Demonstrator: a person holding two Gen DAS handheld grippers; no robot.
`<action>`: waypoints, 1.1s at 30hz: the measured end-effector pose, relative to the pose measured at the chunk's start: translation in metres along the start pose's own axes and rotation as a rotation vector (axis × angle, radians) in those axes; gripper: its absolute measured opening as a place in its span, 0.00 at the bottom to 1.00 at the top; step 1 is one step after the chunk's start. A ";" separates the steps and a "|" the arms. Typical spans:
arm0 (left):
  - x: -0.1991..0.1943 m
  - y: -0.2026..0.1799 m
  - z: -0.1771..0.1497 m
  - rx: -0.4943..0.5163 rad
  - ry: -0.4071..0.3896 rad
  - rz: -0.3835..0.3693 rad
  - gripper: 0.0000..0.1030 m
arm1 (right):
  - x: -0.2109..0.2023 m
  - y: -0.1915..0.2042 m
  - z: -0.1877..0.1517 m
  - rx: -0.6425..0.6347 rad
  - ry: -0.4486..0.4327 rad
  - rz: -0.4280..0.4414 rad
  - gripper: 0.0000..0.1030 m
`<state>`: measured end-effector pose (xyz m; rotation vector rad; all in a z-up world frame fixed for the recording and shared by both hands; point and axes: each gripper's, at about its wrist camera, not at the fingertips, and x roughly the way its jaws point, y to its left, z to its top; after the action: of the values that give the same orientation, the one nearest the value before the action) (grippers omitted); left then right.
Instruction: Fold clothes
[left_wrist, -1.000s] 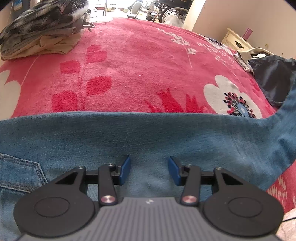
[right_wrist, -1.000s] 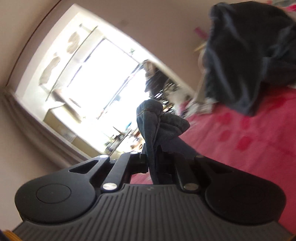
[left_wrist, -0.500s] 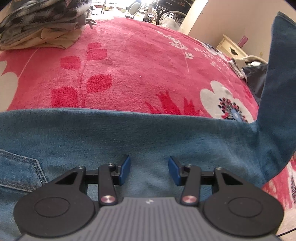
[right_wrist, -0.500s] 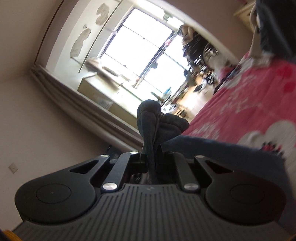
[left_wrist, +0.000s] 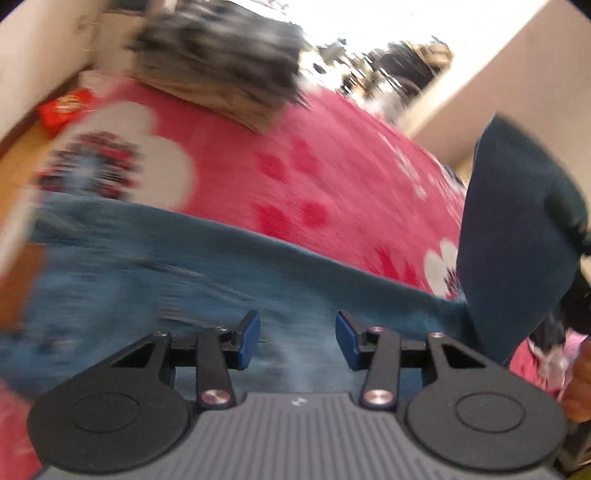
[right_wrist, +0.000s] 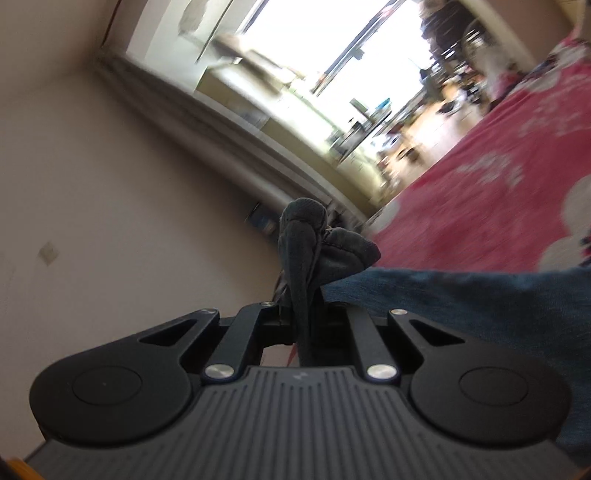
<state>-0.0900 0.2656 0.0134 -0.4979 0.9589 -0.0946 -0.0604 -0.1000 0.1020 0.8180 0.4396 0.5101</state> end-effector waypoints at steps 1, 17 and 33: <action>-0.014 0.012 0.002 -0.022 -0.023 0.017 0.45 | 0.009 0.006 -0.006 -0.008 0.022 0.015 0.04; -0.072 0.170 -0.020 -0.508 -0.151 0.089 0.45 | 0.157 0.100 -0.149 -0.428 0.387 0.100 0.04; -0.090 0.185 -0.021 -0.529 -0.203 0.064 0.47 | 0.168 0.151 -0.267 -1.064 0.577 0.087 0.15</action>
<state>-0.1849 0.4473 -0.0109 -0.9434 0.7945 0.2703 -0.1129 0.2379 0.0281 -0.3561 0.5688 0.9433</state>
